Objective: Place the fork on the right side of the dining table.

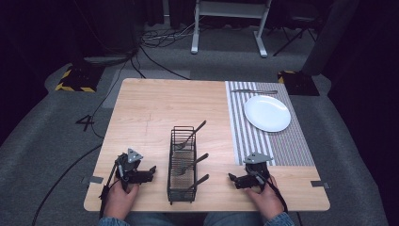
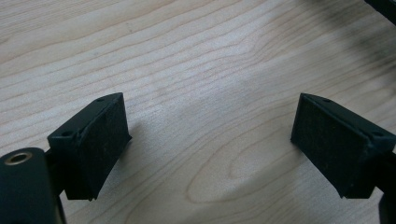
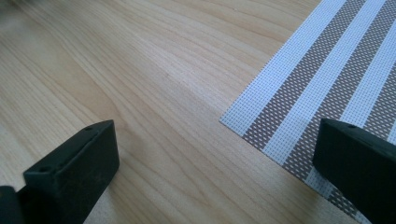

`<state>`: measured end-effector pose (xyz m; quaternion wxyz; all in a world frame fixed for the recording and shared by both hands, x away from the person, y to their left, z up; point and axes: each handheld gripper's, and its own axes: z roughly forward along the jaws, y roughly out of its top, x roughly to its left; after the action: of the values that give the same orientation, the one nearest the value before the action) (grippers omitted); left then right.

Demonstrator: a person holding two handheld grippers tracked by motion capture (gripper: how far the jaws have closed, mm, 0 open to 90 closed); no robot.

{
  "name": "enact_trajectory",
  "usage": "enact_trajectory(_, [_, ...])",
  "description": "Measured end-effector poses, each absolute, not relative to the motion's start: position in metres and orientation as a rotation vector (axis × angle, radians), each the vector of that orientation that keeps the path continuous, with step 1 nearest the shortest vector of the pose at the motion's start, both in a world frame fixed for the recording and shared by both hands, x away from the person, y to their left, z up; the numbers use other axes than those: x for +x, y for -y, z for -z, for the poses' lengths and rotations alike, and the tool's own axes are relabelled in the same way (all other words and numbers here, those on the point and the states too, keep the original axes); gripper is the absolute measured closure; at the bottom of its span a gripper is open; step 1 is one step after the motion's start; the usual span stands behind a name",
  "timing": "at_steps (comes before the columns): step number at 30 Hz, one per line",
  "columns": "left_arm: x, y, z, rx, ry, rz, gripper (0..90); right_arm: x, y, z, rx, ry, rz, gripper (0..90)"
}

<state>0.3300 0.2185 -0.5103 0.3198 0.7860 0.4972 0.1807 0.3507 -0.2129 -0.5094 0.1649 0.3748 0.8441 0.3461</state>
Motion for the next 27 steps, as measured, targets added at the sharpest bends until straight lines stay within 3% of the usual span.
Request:
enact_trajectory(7, [0.330,-0.219,0.510,2.066,-1.307,-0.475,11.2,0.349,0.211,0.509,1.104,-2.384,-0.978,2.2])
enact_trajectory(13, [0.330,-0.219,0.510,2.067,-1.307,-0.474,11.2,0.349,0.211,0.494,1.154,-2.446,-0.901,33.8])
enact_trajectory(16, [0.330,-0.219,0.510,2.068,-1.307,-0.475,11.2,0.351,0.211,0.487,1.181,-2.523,-0.923,41.7])
enact_trajectory(27, [0.330,-0.219,0.510,2.068,-1.307,-0.474,11.2,0.354,0.202,0.455,1.120,-2.534,-0.986,45.9])
